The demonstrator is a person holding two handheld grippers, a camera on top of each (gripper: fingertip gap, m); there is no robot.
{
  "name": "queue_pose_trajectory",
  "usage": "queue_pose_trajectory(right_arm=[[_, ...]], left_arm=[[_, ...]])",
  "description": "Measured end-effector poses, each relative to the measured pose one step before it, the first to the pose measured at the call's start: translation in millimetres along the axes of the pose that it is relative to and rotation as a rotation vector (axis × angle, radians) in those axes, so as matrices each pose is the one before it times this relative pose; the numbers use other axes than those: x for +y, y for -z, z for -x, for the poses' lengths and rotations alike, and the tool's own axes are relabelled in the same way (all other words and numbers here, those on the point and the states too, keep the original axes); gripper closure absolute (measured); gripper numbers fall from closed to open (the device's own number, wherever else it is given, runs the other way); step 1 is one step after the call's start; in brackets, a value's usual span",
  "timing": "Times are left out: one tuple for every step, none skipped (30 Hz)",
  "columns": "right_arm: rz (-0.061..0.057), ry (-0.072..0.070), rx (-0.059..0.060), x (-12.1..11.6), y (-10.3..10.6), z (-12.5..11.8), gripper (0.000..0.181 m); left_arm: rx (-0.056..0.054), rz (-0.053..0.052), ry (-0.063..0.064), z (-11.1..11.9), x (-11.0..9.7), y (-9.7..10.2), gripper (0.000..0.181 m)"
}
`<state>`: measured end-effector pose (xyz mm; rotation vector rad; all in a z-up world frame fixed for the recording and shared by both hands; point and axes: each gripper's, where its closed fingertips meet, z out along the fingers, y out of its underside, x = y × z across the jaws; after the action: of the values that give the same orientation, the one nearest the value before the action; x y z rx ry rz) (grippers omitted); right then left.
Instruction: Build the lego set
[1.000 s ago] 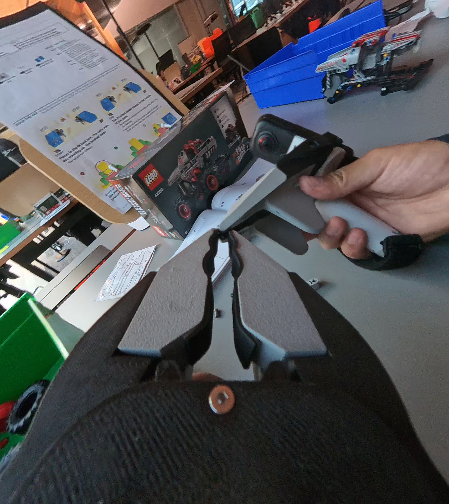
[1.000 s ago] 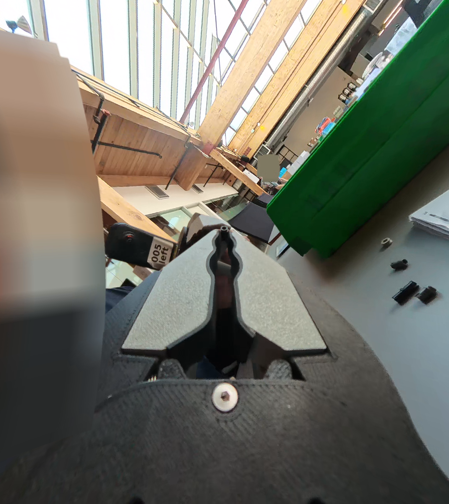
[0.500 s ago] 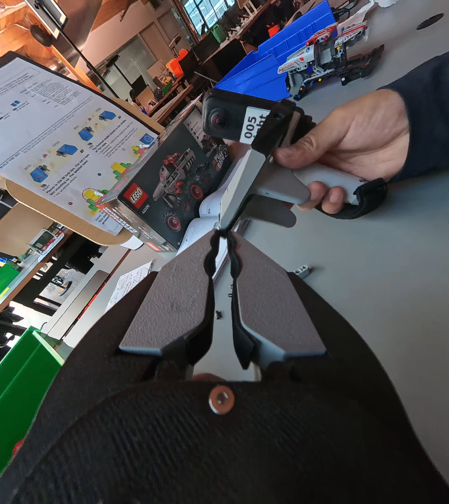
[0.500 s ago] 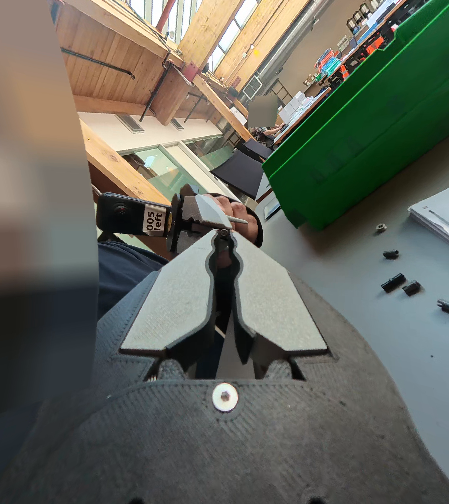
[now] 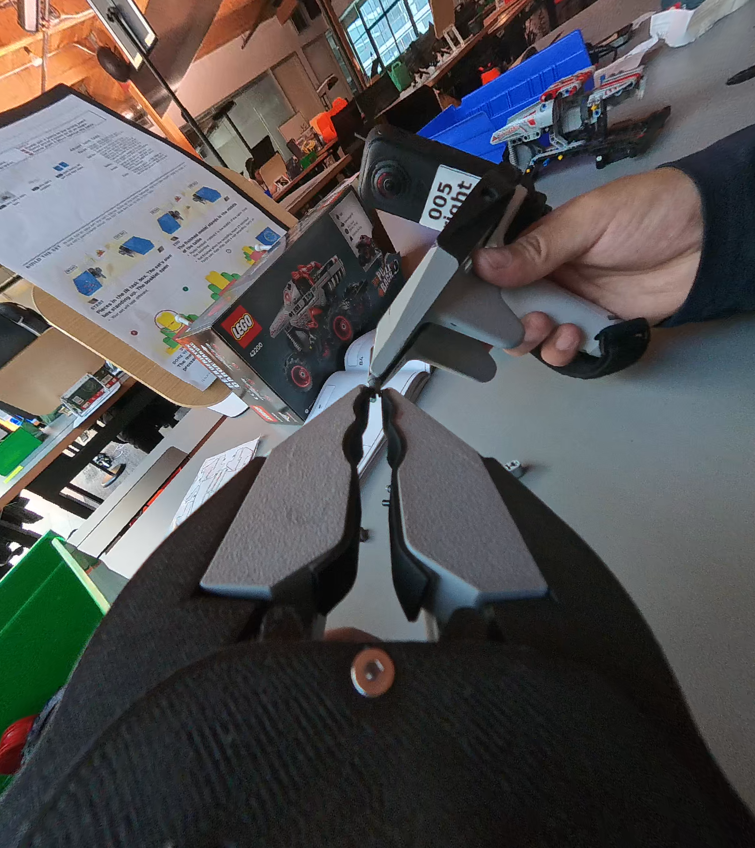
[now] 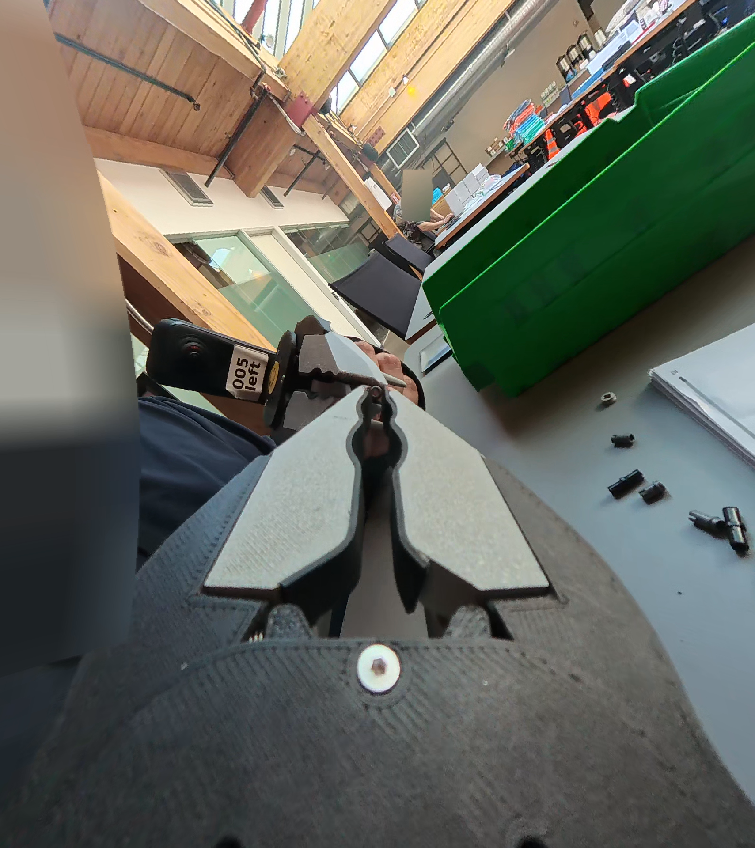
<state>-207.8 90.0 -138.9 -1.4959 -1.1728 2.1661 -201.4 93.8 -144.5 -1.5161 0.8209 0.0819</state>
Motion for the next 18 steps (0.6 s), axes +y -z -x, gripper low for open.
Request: queue_pose_trajectory(right_arm=[[0.0033,-0.0003,0.0009,0.27,0.03,-0.05,0.181],[0.0045,-0.0001,-0.0019,0.34,0.07,0.22,0.181],[0.0048,0.0012,-0.0021,0.19,0.12,0.22,0.181],[0.0084,0.0022,-0.0005,0.54,0.06,0.16,0.181],[0.0116,0.0016,0.0011,0.69,0.06,-0.08,0.181],[0.0113,0.0011,0.0026,0.73,0.09,-0.16,0.181],[0.0112,-0.0008,0.0018,0.67,0.20,-0.11,0.181],[0.0128,-0.0018,0.0006,0.79,0.29,0.04,0.181],[0.0149,-0.0008,0.0011,0.95,0.52,0.08,0.181],[0.0162,0.0024,0.0029,0.87,0.53,-0.25,0.180],[0.0192,0.0036,0.0048,1.20,0.32,-0.59,0.181],[0.0267,-0.0004,0.0022,1.87,0.41,-0.36,0.180],[0.0309,0.0005,-0.0012,2.07,0.65,0.11,0.181],[0.0281,0.0053,0.0016,1.80,0.53,-0.13,0.181],[0.0254,0.0059,0.0038,1.58,0.30,-0.26,0.181],[0.0221,0.0049,0.0009,1.19,0.47,0.16,0.181],[0.0164,0.0029,-0.0024,0.59,0.36,0.51,0.181],[0.0140,0.0000,-0.0036,0.49,0.25,0.57,0.180]], left_arm=[[0.0006,0.0009,-0.0019,-0.34,0.08,-0.14,0.179],[0.0016,0.0004,-0.0054,-0.61,-0.08,-0.13,0.179],[0.0007,0.0010,-0.0067,-0.57,-0.13,-0.09,0.179],[0.0039,0.0032,-0.0079,-0.93,0.24,-0.26,0.179],[0.0028,0.0028,-0.0084,-0.97,0.27,-0.28,0.179],[-0.0011,0.0031,-0.0073,-0.35,0.42,-0.17,0.179],[-0.0008,0.0015,-0.0040,-0.29,0.09,-0.02,0.179],[0.0016,0.0003,-0.0026,-0.52,-0.05,0.00,0.179],[0.0034,0.0011,-0.0050,-0.88,0.07,-0.19,0.179],[0.0041,0.0024,-0.0082,-1.08,0.24,-0.27,0.179],[0.0017,0.0057,-0.0114,-0.62,0.68,-0.32,0.179],[0.0060,0.0055,-0.0117,-1.31,0.79,-0.37,0.179],[0.0118,-0.0002,-0.0087,-2.12,0.15,-0.19,0.179],[0.0081,0.0007,-0.0071,-1.48,0.18,-0.15,0.179],[0.0074,0.0036,-0.0067,-1.17,0.55,-0.28,0.179],[0.0065,0.0008,-0.0067,-1.11,0.05,-0.20,0.179],[0.0023,-0.0014,-0.0062,-0.47,-0.62,-0.02,0.179],[0.0013,-0.0002,-0.0083,-0.30,-0.58,-0.02,0.179]])
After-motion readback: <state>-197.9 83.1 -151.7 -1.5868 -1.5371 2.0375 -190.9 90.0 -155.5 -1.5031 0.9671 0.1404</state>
